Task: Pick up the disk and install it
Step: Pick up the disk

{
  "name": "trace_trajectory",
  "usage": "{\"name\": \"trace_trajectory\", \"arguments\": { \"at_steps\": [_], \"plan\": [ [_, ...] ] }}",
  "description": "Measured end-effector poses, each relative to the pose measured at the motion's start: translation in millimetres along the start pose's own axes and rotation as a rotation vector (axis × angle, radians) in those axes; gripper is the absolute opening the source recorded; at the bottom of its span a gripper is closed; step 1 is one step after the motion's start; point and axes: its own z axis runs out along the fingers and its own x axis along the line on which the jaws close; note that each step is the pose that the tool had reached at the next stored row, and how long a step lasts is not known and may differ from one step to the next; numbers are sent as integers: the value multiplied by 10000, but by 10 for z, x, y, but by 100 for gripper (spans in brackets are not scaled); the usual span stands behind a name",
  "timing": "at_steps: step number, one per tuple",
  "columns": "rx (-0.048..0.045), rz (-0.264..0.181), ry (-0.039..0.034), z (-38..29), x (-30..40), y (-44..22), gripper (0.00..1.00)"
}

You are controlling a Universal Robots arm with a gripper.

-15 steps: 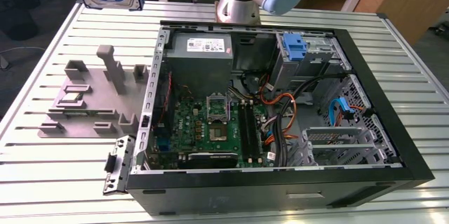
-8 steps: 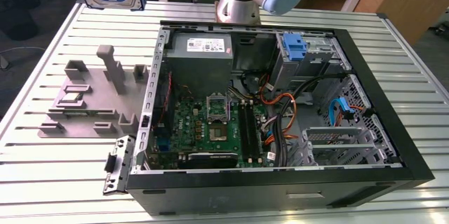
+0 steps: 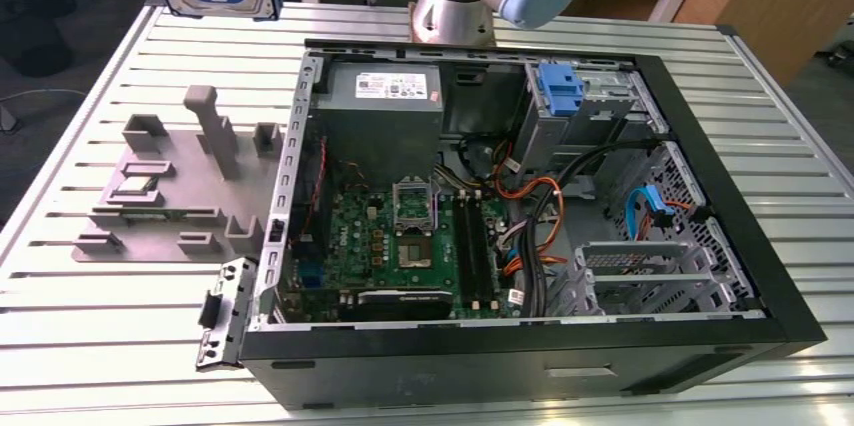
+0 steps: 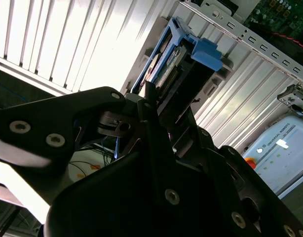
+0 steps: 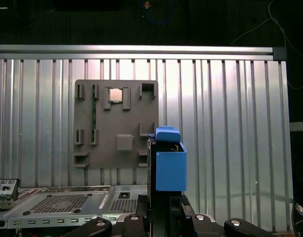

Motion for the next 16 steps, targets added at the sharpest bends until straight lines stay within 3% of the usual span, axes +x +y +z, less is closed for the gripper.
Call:
{"name": "trace_trajectory", "arguments": {
  "at_steps": [16],
  "plan": [
    [1,-1,0,-20,-2,-20,35]
  ]
}}
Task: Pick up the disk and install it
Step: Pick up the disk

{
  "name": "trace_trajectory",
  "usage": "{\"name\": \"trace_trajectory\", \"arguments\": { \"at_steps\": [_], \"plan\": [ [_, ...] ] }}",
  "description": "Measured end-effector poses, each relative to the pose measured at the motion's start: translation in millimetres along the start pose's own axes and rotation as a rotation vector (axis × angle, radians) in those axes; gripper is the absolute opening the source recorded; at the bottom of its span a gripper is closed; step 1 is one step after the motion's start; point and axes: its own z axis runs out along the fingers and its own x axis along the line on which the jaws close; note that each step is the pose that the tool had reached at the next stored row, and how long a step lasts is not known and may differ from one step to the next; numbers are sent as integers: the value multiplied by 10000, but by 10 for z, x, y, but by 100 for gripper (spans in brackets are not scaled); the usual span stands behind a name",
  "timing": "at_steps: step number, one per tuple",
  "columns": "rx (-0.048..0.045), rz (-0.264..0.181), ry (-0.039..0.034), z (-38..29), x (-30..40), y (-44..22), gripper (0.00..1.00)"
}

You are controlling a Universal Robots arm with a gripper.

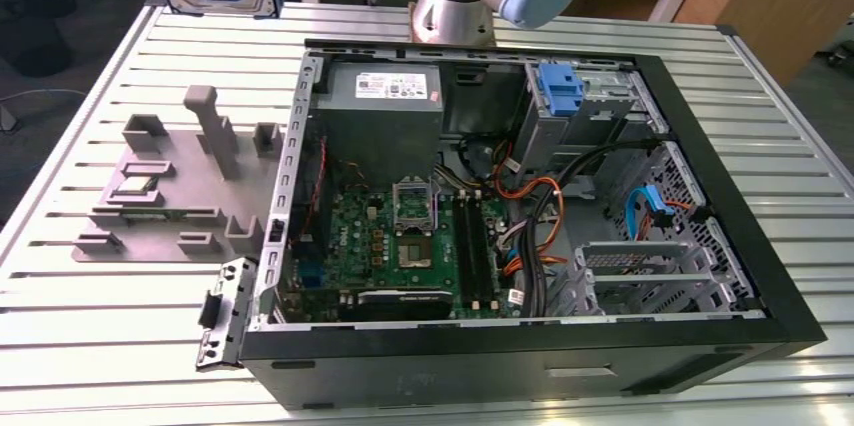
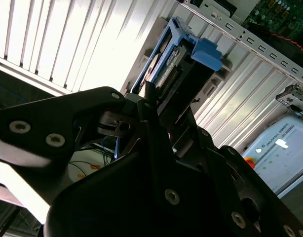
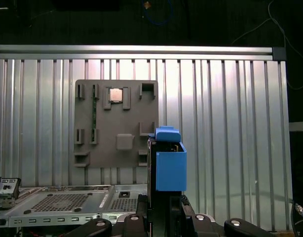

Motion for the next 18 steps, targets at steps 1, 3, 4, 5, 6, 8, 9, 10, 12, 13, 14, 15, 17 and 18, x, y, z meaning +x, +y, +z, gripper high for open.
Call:
{"name": "trace_trajectory", "arguments": {
  "at_steps": [1,3,4,5,6,8,9,10,12,13,14,15,17,18],
  "plan": [
    [0,0,0,-1,-1,-14,35],
    [0,1,0,-2,-2,-53,35],
    [0,1,0,-3,-3,-79,35],
    [0,1,0,-4,-4,-108,35],
    [0,0,-1,-5,-5,-140,35],
    [0,0,0,-8,-7,-211,35],
    [0,1,-1,-9,-8,-248,35],
    [-2,1,0,-11,-10,-285,35],
    [-2,1,0,-13,-12,-351,35],
    [-1,1,0,-14,-12,-375,35],
    [-1,0,0,-14,-13,-392,35],
    [-1,1,0,-14,-13,-403,35],
    [-1,0,0,-15,-14,-414,35],
    [-2,1,0,-16,-14,-419,35]
  ]
}}
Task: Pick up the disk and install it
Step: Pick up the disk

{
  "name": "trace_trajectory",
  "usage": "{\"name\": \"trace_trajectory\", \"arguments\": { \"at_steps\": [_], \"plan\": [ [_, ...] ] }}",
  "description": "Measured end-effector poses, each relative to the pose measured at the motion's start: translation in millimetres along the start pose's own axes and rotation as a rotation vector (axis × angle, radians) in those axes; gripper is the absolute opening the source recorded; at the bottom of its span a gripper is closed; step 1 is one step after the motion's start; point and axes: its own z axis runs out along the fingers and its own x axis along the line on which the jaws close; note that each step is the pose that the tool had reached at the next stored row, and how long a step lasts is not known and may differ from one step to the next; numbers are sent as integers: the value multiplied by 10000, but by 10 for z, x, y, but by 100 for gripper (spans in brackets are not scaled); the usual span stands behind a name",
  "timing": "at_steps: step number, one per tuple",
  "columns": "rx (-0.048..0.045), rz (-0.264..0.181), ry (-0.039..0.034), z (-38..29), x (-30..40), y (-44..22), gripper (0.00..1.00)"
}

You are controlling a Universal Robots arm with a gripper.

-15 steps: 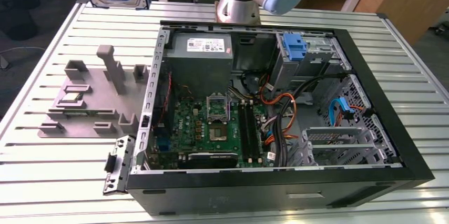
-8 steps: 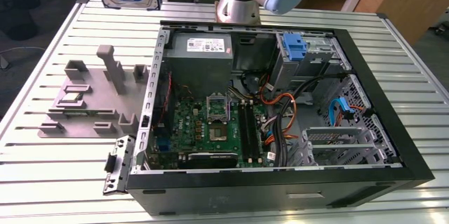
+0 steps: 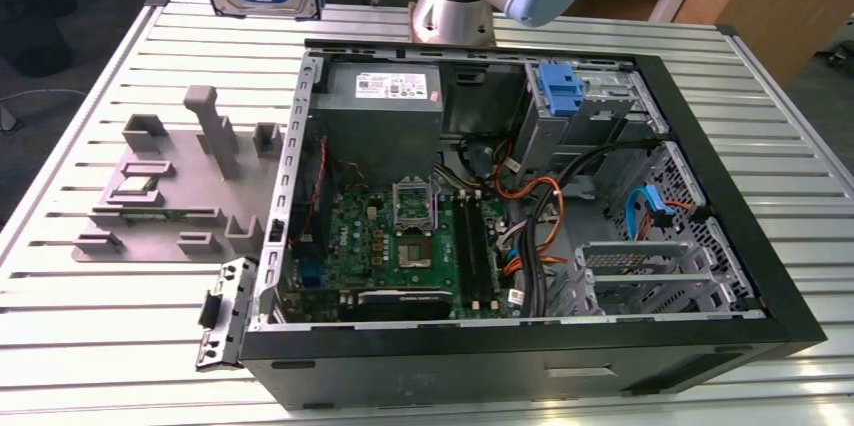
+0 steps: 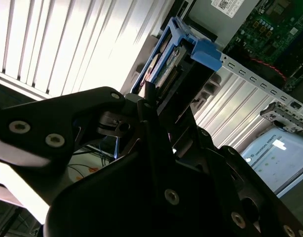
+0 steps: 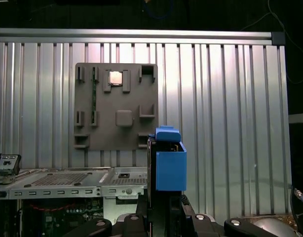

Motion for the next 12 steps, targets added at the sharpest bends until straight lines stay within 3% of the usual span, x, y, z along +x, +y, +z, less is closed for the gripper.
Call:
{"name": "trace_trajectory", "arguments": {
  "at_steps": [12],
  "plan": [
    [1,0,-1,-2,-1,-28,35]
  ]
}}
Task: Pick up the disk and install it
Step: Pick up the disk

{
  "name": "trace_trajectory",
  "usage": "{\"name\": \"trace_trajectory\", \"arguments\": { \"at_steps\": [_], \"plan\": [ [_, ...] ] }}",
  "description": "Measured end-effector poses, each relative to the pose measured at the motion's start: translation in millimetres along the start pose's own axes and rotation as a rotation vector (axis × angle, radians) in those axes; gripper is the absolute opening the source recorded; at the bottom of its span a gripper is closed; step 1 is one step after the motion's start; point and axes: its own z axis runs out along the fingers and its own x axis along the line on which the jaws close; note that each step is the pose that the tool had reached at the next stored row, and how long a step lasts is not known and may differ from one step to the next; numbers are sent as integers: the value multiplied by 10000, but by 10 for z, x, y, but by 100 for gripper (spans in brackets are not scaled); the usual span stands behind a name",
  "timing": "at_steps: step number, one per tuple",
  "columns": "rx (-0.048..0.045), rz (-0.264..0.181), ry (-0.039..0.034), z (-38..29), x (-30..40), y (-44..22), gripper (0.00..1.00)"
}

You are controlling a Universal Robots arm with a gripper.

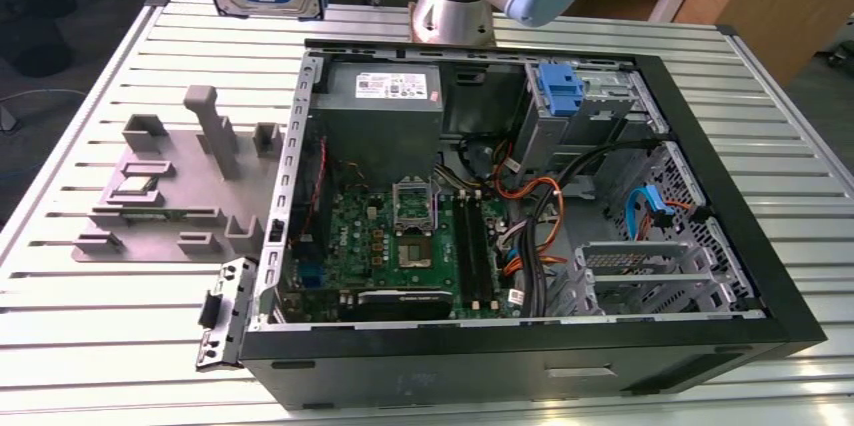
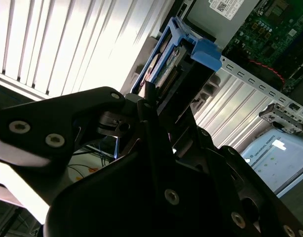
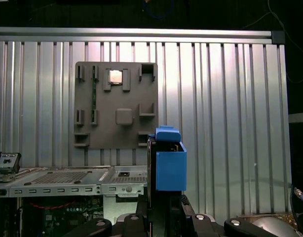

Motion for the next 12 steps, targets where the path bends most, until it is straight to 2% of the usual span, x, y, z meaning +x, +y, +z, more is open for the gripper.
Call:
{"name": "trace_trajectory", "arguments": {
  "at_steps": [12],
  "plan": [
    [0,0,1,-65,-4,3,35]
  ]
}}
